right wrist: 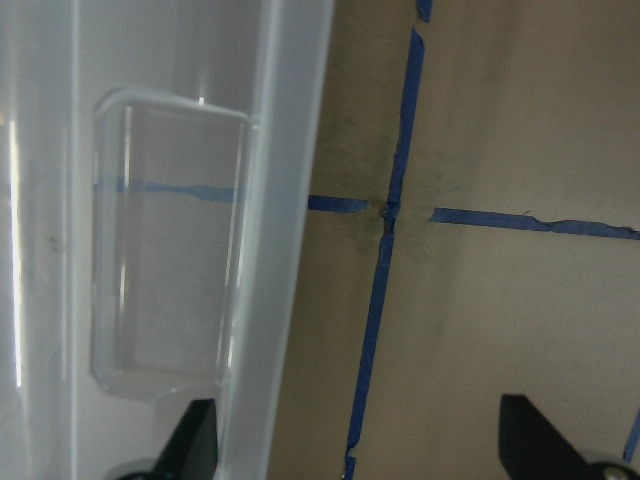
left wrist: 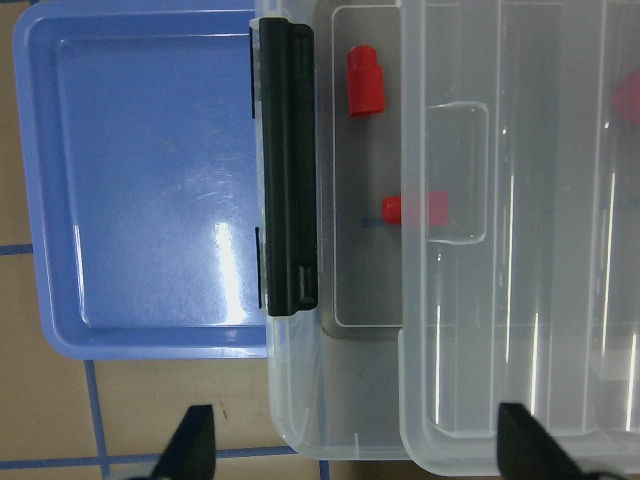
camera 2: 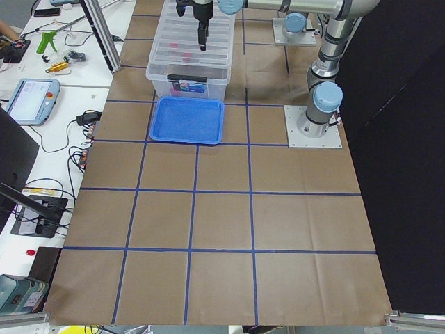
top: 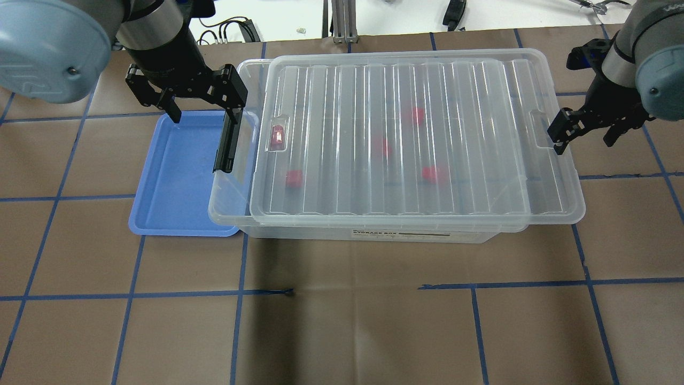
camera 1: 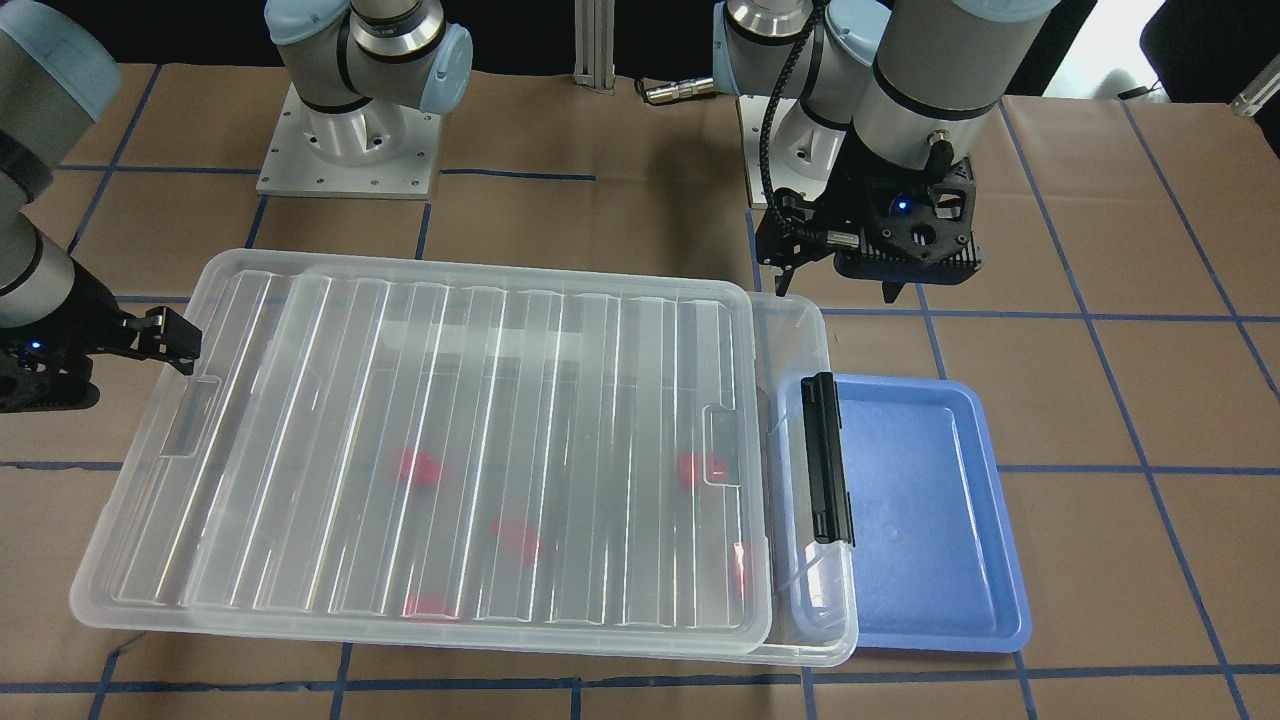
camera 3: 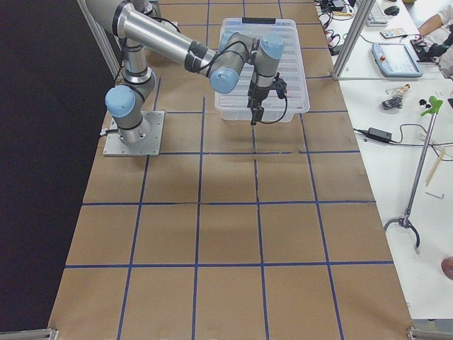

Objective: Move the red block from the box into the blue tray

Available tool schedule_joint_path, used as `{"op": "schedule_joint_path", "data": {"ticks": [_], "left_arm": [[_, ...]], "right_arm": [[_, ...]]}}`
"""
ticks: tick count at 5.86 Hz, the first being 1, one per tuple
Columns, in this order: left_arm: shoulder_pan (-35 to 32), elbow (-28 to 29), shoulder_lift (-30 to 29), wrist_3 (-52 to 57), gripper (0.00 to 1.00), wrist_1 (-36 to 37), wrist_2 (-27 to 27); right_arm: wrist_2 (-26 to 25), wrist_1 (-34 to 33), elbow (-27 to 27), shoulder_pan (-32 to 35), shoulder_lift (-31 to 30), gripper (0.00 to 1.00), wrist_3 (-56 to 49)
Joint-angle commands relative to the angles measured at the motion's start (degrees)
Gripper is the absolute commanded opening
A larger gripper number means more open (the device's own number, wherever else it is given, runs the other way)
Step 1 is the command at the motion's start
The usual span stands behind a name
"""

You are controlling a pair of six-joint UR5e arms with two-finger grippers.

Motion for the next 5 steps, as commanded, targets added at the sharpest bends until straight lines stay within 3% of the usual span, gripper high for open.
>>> {"op": "schedule_joint_path", "data": {"ticks": [1, 5], "left_arm": [[-0.2, -0.1, -0.9, 10.3, 0.98, 0.9, -0.1], [0.6, -0.3, -3.3, 60.5, 0.98, 0.8, 0.5]], "right_arm": [[-0.3, -0.1, -0.1, -4.1, 0.0, 1.0, -4.8], [-0.4, -2.2, -0.5, -10.3, 1.2, 1.0, -14.5]]}}
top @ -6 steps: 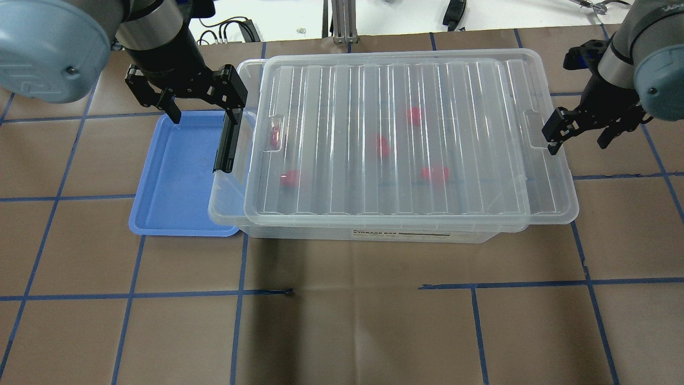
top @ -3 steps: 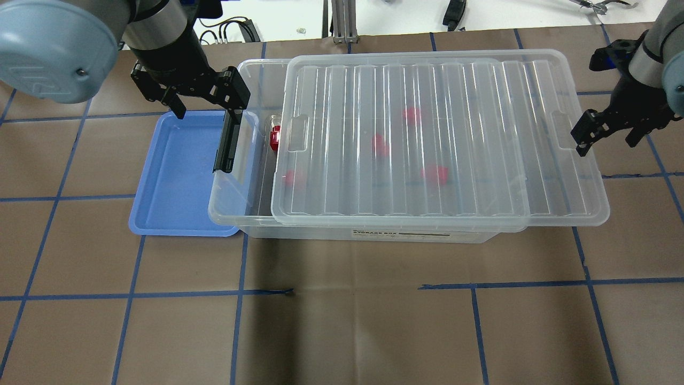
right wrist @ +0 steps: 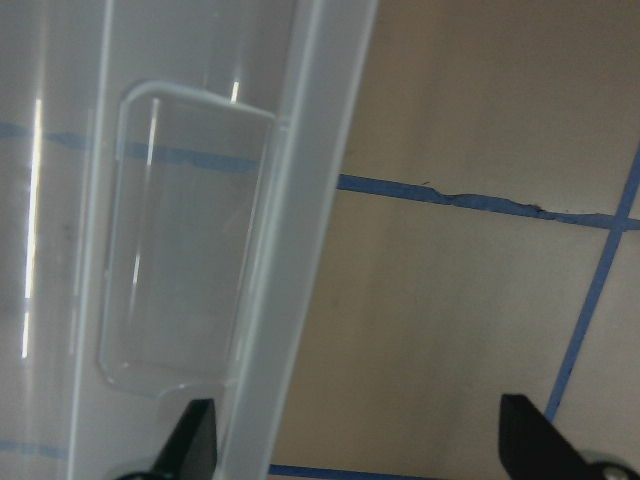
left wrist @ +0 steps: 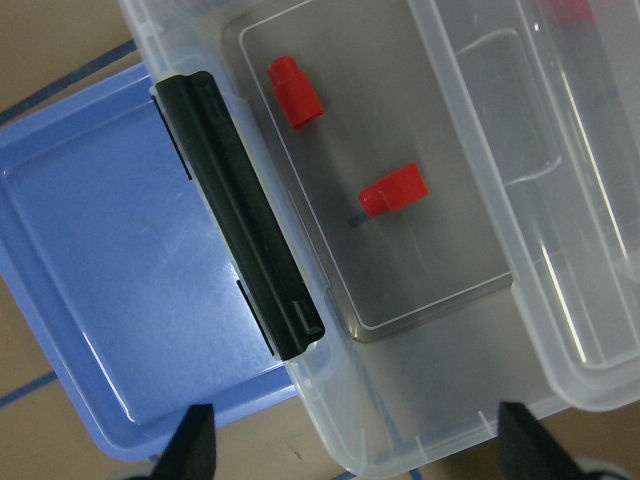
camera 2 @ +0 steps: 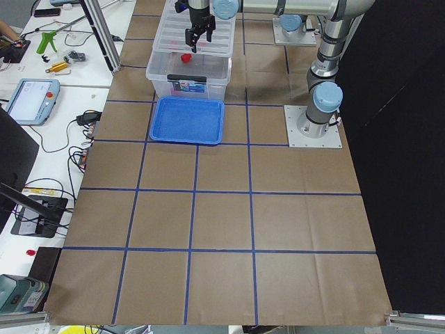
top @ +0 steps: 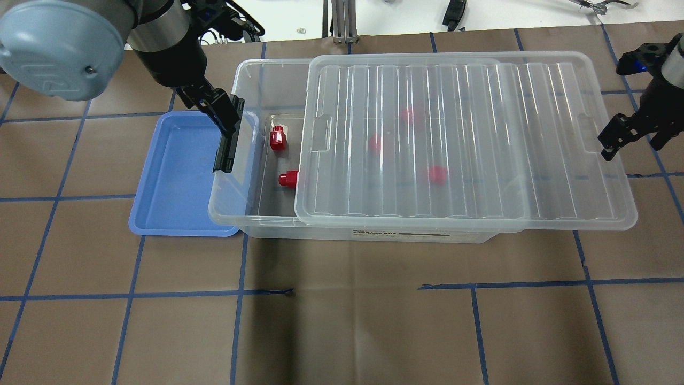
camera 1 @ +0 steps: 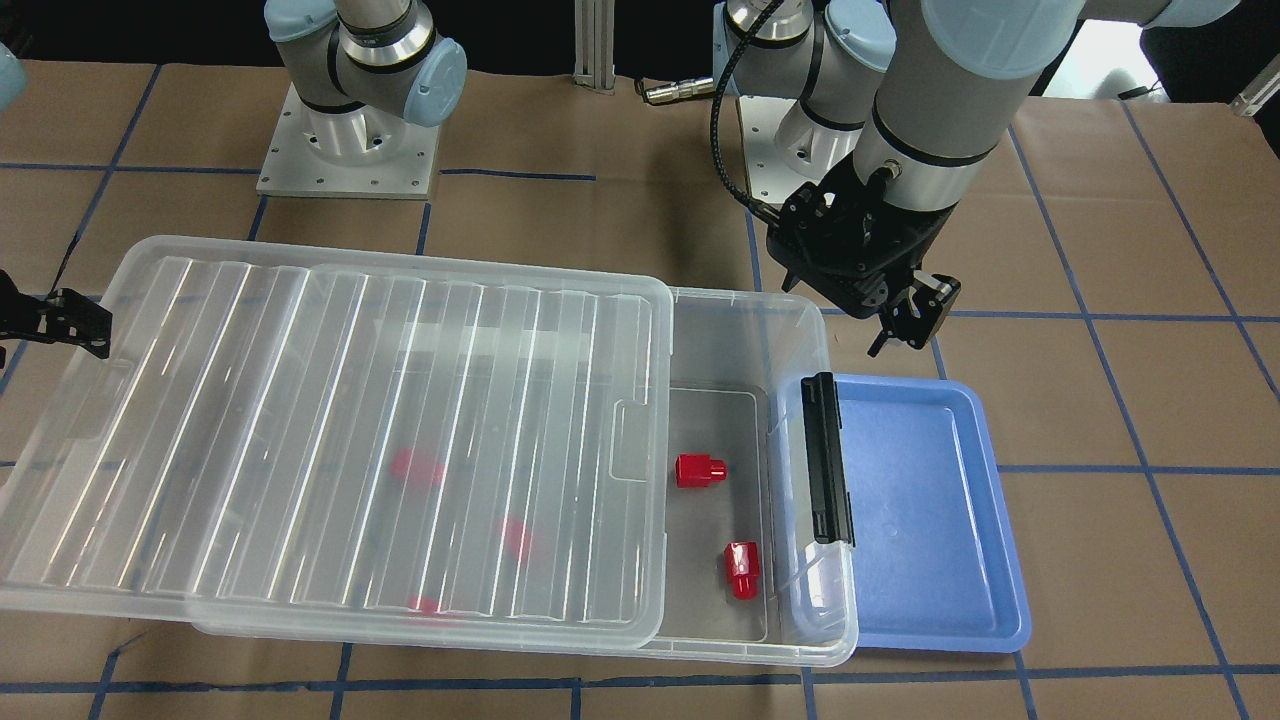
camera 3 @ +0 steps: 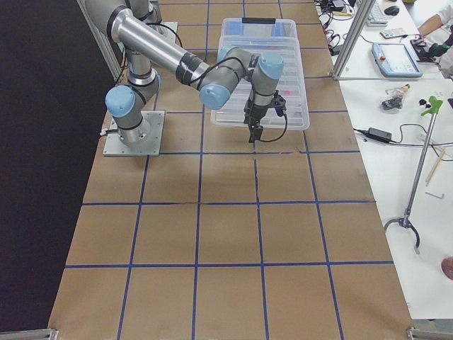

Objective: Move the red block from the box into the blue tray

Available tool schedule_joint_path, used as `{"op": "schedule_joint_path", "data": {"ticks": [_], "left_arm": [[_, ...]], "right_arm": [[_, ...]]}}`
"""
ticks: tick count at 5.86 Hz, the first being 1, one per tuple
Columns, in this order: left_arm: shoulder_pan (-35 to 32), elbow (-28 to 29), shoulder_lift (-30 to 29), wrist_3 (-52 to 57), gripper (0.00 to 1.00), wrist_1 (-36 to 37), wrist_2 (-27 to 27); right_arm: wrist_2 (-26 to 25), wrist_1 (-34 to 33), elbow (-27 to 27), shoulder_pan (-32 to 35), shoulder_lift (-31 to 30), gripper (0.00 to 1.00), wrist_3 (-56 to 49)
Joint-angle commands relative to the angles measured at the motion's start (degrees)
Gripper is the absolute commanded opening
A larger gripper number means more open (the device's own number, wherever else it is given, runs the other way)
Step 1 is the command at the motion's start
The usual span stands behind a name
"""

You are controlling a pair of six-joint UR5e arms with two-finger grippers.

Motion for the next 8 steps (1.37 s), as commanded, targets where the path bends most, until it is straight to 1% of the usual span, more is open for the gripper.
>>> {"op": "schedule_joint_path", "data": {"ticks": [1, 2, 3, 4, 5, 6, 7, 8], "left_arm": [[0.1, -0.1, -1.9, 21.1, 0.98, -0.1, 0.6], [0.0, -0.1, -2.9, 30.9, 0.98, -0.1, 0.9], [0.0, -0.2, -3.4, 33.6, 0.98, 1.6, 0.8], [-0.7, -1.5, -4.4, 34.1, 0.98, 4.5, 0.0], [-2.8, -4.1, -6.3, 33.8, 0.98, 10.8, -1.2], [-4.9, -6.5, -7.1, 33.8, 0.98, 13.2, -2.1], [-5.3, -9.1, -8.9, 34.0, 0.98, 17.6, -2.0], [-5.4, -11.7, -11.5, 33.7, 0.98, 23.3, -2.1]], "right_arm": [[-1.1, -3.4, -0.3, -2.0, 1.0, 1.0, -4.3], [-2.6, -3.5, -0.9, -2.0, 0.9, 1.0, -4.5], [-3.0, -3.5, -1.7, -2.0, 0.9, 1.0, -5.2], [-4.5, -3.5, -2.0, -2.0, 0.9, 1.0, -5.3], [-5.0, -3.5, -2.4, -2.5, 0.4, 1.0, -5.2], [-6.1, -1.7, -4.2, -2.5, -1.7, 1.0, -3.5], [-5.4, 7.9, -8.7, -1.9, -4.1, 1.0, 3.3], [-1.6, 17.8, -13.6, 0.4, -4.4, 1.0, 12.0]]}}
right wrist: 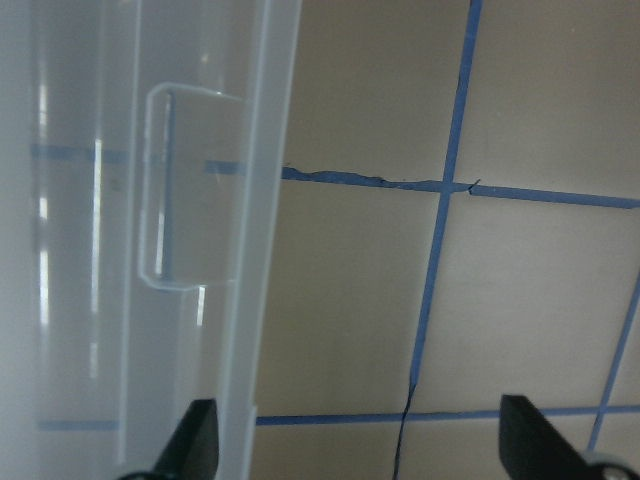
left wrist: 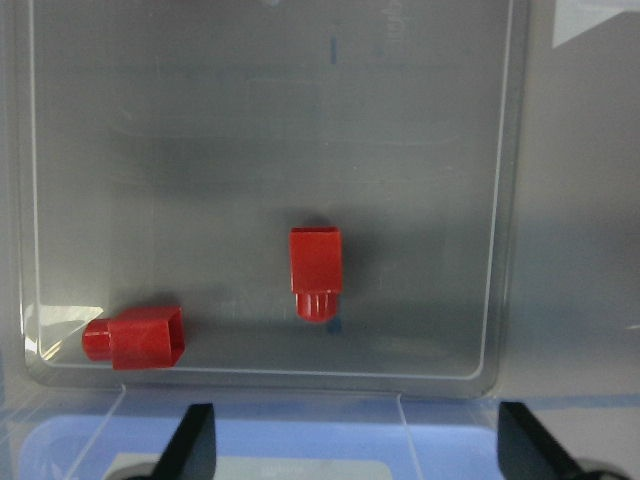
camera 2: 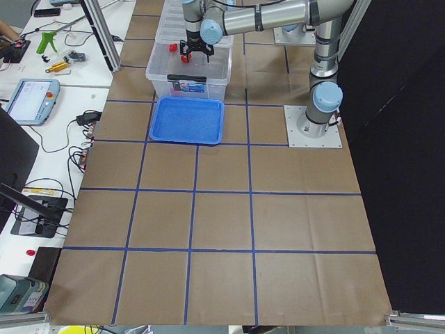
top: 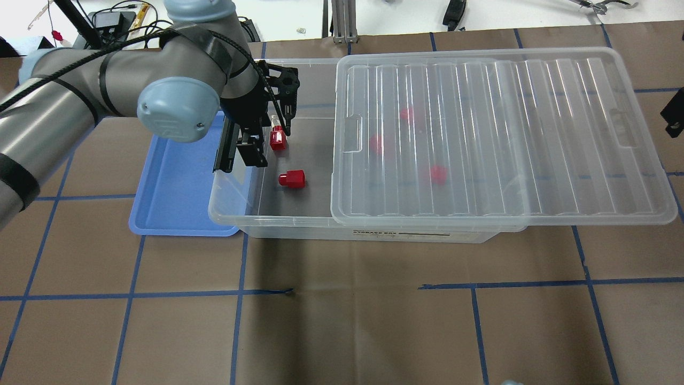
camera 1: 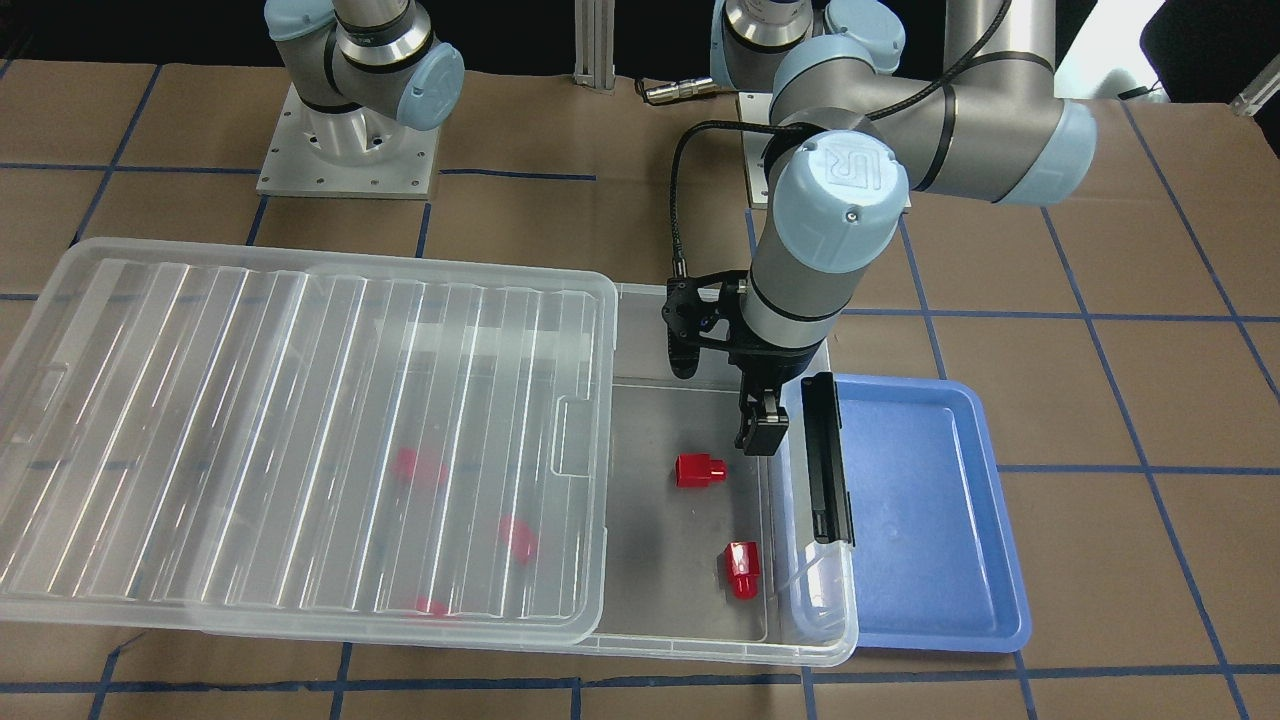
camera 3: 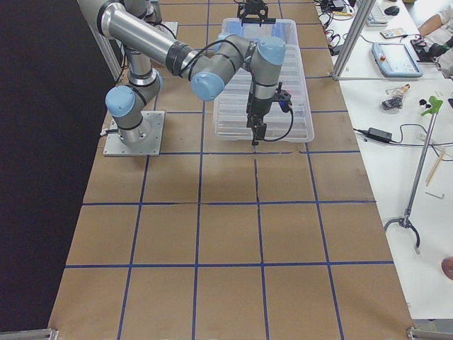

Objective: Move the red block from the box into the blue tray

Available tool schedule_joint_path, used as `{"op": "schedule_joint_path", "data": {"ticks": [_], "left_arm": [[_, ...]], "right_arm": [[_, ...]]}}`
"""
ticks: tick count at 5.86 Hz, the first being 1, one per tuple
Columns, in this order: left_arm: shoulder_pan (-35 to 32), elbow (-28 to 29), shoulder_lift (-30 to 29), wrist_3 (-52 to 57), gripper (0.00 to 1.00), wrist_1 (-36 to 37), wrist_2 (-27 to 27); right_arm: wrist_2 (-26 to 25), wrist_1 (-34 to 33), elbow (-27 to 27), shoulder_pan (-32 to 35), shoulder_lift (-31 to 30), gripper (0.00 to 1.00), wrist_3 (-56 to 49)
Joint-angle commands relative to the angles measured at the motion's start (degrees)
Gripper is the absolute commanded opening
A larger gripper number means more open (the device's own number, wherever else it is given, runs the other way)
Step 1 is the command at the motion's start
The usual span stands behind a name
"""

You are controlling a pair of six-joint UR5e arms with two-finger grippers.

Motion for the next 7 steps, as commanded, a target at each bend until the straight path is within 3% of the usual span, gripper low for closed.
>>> {"op": "schedule_joint_path", "data": {"ticks": [1, 2, 4, 5, 6, 7], "left_arm": [[-0.5, -3.4, -5.1, -0.2, 0.98, 8.4, 0.0], [-0.7, -3.3, -7.3, -0.4, 0.98, 11.0, -0.5], [-0.7, -3.6, -10.3, -0.2, 0.98, 12.1, -2.0], [-1.0, -3.7, -11.3, -0.3, 0.98, 12.0, -1.9], [-1.0, -3.8, -12.4, 0.0, 0.91, 12.2, -2.0], [-0.8, -3.8, -12.6, 0.0, 0.59, 14.2, -2.0]], "right_arm": [[6.3, 14.2, -7.8, 5.9, -1.0, 1.0, 14.4], [6.4, 16.1, -9.2, 11.5, -1.2, 1.0, 21.9], [14.1, 16.4, -9.2, 22.0, -1.2, 1.0, 28.9], [14.4, 16.6, -9.0, 24.4, -1.1, 1.0, 36.1], [14.2, 16.4, -8.6, 26.2, -1.1, 1.0, 38.2], [14.1, 16.5, -8.4, 26.3, -1.0, 1.0, 37.9]]}}
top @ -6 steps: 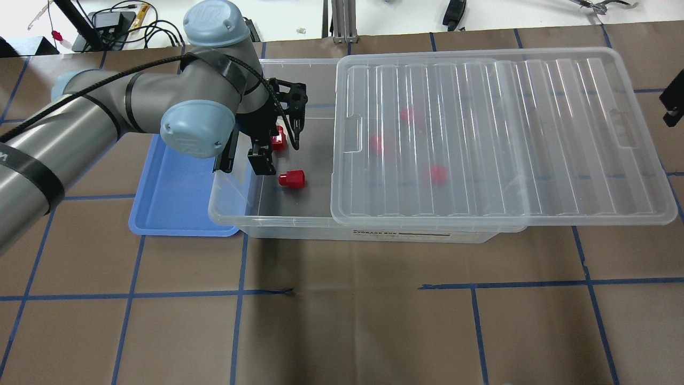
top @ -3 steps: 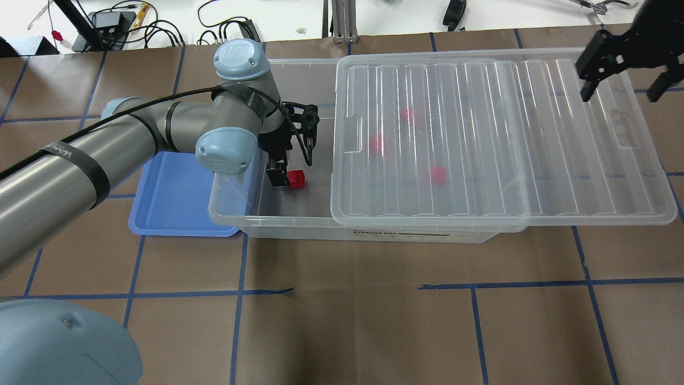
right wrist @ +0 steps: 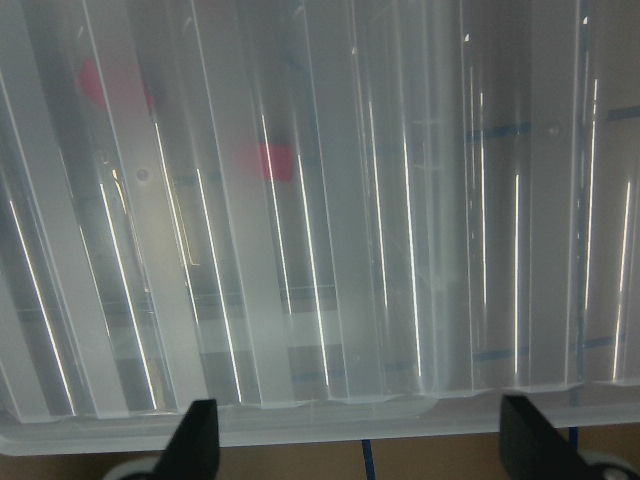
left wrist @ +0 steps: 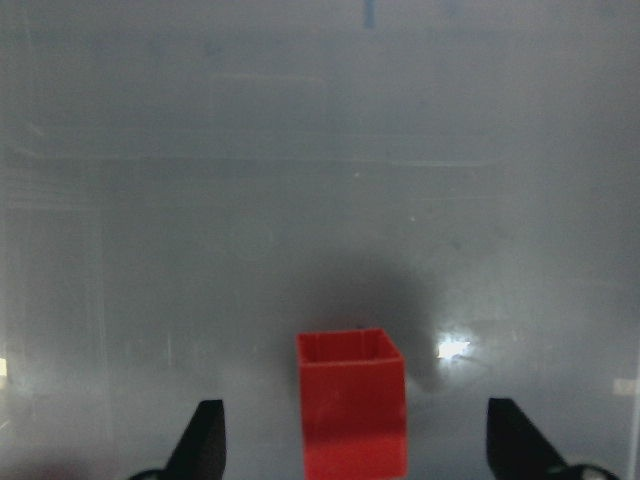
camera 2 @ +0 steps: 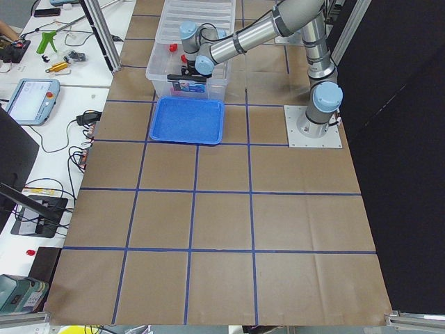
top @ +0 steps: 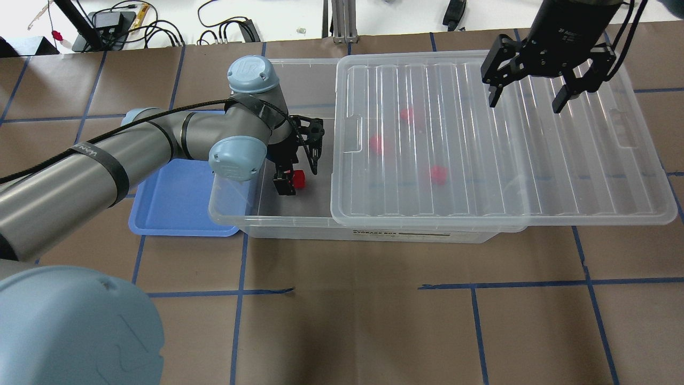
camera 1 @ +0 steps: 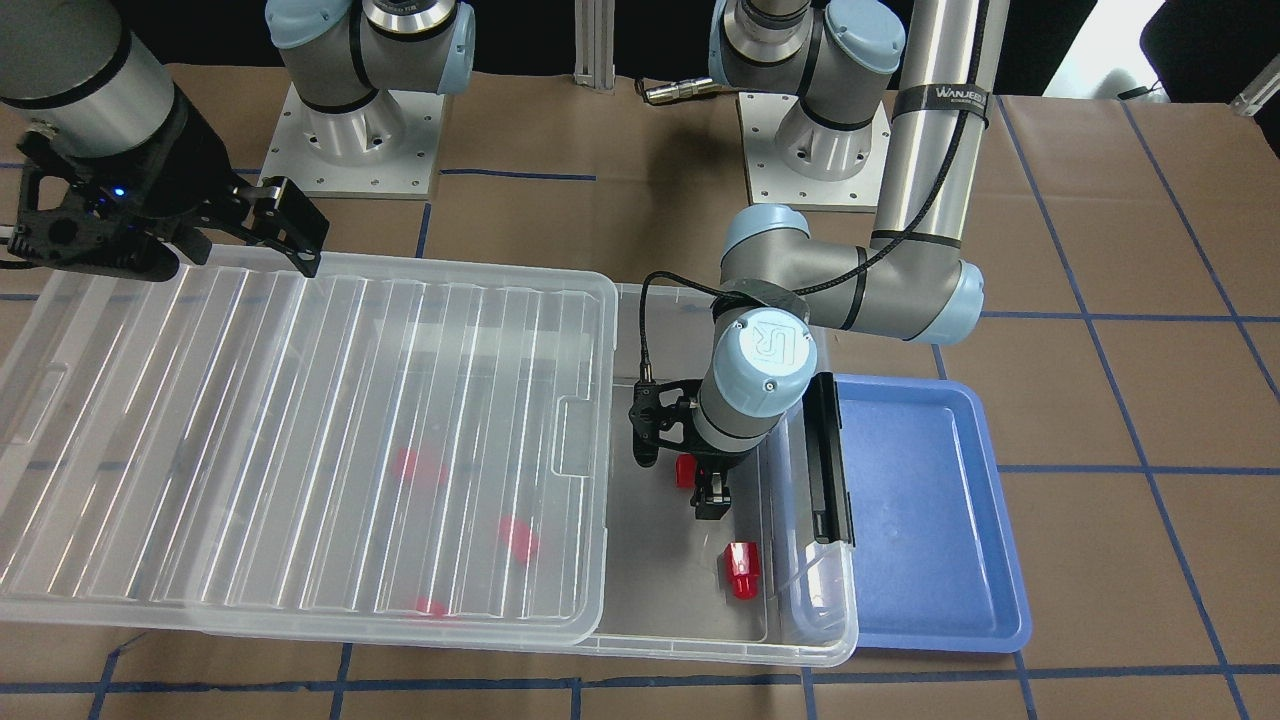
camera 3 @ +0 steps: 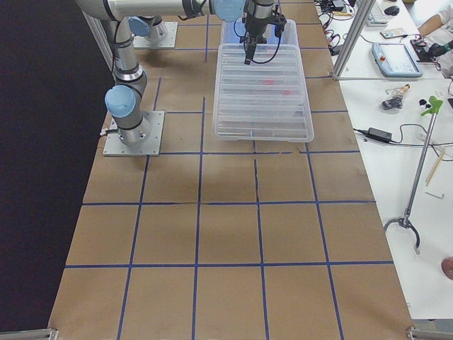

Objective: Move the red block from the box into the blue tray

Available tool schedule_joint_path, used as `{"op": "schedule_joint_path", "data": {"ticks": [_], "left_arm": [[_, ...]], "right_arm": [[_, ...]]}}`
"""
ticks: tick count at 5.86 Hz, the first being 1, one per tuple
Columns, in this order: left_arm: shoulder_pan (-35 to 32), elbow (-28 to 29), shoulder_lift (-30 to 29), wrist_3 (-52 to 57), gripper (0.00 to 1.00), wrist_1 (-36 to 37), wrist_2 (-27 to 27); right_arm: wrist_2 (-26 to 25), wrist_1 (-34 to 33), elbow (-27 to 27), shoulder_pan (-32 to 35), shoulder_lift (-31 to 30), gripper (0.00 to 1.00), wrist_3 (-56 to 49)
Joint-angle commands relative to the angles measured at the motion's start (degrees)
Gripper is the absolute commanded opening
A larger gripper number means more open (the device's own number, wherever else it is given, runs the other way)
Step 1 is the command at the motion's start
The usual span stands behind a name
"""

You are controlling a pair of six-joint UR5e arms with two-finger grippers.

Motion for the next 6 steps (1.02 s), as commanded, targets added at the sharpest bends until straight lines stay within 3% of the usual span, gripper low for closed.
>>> {"op": "schedule_joint_path", "data": {"ticks": [1, 2, 4, 6], "left_arm": [[0.0, -0.2, -0.5, -0.2, 0.19, 1.3, 0.1], [0.0, 0.0, -0.4, -0.2, 0.05, 1.6, 0.4], [-0.3, 1.6, 3.5, -1.8, 0.04, -0.4, 0.3], [0.7, 1.7, 12.8, -2.8, 0.05, -6.7, -0.1]], "right_arm": [[-0.1, 0.0, 0.3, 0.7, 0.1, 1.0, 0.1], [-0.3, 0.0, 0.3, 0.7, 0.1, 1.0, 0.1], [-3.3, 0.0, 0.3, 0.7, 0.1, 1.0, 0.7], [-3.3, -0.3, 0.2, 0.9, 0.0, 1.0, 0.7]]}}
